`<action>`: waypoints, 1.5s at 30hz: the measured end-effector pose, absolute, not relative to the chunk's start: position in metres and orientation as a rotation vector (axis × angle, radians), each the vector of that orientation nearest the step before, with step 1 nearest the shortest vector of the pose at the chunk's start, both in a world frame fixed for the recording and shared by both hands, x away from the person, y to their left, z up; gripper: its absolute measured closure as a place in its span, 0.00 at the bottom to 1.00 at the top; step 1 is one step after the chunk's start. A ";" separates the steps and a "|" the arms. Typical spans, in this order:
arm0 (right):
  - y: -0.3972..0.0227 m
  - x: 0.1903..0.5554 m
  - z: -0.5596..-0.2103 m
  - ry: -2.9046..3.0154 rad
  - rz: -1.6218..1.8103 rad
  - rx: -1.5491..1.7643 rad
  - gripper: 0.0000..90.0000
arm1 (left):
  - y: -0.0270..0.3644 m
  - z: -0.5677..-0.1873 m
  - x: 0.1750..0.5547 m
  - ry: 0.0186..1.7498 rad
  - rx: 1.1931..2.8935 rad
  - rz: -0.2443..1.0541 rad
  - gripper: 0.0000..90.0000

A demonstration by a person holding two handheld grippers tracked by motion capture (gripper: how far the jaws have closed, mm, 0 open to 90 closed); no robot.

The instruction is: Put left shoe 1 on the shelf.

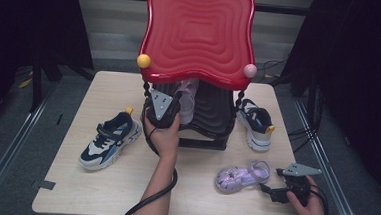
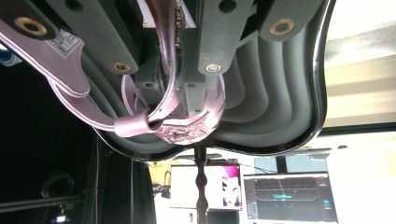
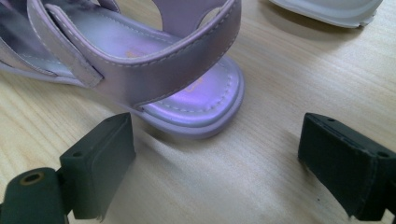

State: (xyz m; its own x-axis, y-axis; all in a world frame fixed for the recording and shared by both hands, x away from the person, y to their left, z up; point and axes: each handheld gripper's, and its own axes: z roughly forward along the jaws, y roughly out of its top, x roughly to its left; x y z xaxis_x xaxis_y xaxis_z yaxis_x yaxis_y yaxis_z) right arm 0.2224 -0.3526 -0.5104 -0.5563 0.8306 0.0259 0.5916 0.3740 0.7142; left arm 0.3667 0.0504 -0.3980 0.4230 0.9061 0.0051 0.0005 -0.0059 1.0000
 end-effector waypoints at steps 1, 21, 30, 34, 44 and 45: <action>-0.353 0.222 -0.510 2.301 0.986 1.243 0.11 | 0.051 -0.398 0.367 0.879 1.399 0.894 0.92; -0.353 0.223 -0.510 2.303 0.984 1.242 0.11 | 0.036 -0.402 0.380 0.923 1.451 0.965 0.91; -0.353 0.223 -0.510 2.304 0.985 1.240 0.11 | 0.038 -0.410 0.378 0.939 1.488 0.936 0.89; -0.353 0.223 -0.510 2.303 0.984 1.241 0.11 | 0.038 -0.408 0.380 0.941 1.482 0.936 0.90; -0.353 0.223 -0.510 2.303 0.984 1.241 0.11 | 0.040 -0.401 0.383 0.972 1.394 0.973 0.92; -0.353 0.223 -0.510 2.304 0.985 1.240 0.11 | 0.039 -0.400 0.384 0.973 1.412 0.982 0.92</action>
State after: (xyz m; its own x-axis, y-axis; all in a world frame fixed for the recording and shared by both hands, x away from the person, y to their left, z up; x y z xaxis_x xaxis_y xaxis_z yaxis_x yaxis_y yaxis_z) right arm 0.2227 -0.3526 -0.5103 -0.5590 0.8288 0.0242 0.5900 0.3771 0.7140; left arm 0.3837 0.0389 -0.4004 0.3173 0.9473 0.0428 0.0338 -0.0564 0.9978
